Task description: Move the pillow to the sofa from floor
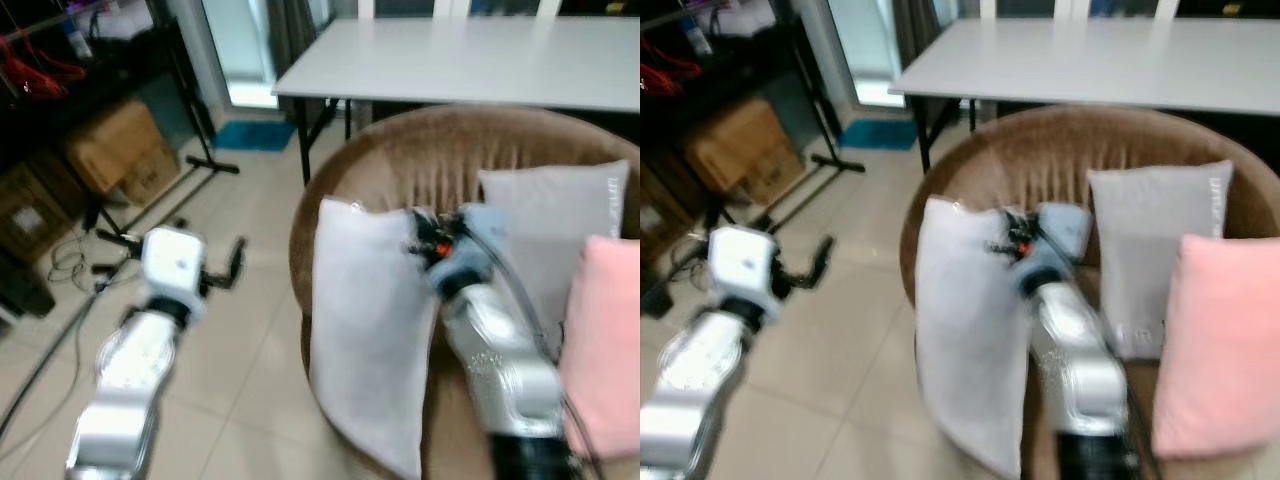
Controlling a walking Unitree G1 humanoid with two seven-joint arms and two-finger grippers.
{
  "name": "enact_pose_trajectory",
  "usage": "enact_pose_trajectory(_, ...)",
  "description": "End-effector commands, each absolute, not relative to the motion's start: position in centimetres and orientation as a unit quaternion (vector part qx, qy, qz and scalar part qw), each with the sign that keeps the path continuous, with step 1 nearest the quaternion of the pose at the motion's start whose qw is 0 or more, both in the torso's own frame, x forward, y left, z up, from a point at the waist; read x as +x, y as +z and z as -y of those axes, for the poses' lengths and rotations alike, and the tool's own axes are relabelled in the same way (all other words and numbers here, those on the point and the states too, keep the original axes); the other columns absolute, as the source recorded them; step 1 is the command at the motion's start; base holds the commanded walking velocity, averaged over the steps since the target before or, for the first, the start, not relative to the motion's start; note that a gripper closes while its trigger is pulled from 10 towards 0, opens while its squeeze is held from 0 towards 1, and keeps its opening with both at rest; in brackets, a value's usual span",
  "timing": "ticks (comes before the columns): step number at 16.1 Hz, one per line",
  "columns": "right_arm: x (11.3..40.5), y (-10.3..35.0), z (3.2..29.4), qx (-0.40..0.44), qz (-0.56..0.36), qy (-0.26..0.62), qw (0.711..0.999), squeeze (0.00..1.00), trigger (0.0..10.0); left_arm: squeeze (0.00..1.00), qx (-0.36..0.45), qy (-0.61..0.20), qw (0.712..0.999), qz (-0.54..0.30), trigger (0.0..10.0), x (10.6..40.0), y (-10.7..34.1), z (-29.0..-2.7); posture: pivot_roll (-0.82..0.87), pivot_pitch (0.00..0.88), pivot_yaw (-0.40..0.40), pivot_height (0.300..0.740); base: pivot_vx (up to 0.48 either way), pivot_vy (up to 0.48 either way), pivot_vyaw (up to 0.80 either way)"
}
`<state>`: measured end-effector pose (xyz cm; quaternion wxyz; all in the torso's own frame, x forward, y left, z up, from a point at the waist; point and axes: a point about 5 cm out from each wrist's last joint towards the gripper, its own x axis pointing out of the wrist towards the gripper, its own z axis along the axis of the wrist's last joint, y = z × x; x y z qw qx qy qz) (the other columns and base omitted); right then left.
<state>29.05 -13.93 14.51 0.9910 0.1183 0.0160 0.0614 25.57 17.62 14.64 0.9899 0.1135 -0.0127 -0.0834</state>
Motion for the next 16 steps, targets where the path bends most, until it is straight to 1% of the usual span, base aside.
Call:
enact_pose_trajectory(1,29.4,16.0,12.8,0.123,0.014,0.082,0.989,0.0,10.0,0.0,0.124,-0.074,0.989,0.014,10.0,25.6,15.0,-18.4,-0.07,0.0,0.106,0.74,0.322,0.0,-0.8)
enact_pose_trajectory(5,29.5,16.1,12.6,0.117,0.021,0.086,0.989,0.0,10.0,0.0,0.124,-0.079,0.989,0.011,10.0,25.5,15.0,-18.4,-0.07,0.0,0.107,0.74,0.315,0.0,-0.73)
enact_pose_trajectory(9,29.6,16.1,12.5,0.11,0.022,0.088,0.99,0.0,10.0,0.0,0.129,-0.082,0.988,0.004,10.0,25.2,14.7,-18.4,-0.05,0.0,0.091,0.74,0.292,0.0,0.0)
enact_pose_trajectory(10,29.6,16.1,12.4,0.111,0.023,0.093,0.989,0.0,10.0,0.0,0.129,-0.087,0.988,0.003,10.0,25.1,14.6,-18.4,-0.05,0.0,0.091,0.74,0.0,0.0,0.0)
enact_pose_trajectory(14,30.2,16.8,11.5,0.107,0.035,0.135,0.984,0.0,10.0,0.0,0.165,-0.163,0.972,-0.029,10.0,24.2,14.0,-18.3,-0.04,0.0,0.076,0.74,0.0,0.0,0.0)
enact_pose_trajectory(16,31.2,17.2,11.3,0.105,0.046,0.149,0.982,0.0,10.0,0.0,0.167,-0.205,0.963,-0.042,10.0,23.6,14.2,-18.6,-0.04,0.0,0.072,0.74,0.0,0.0,0.0)
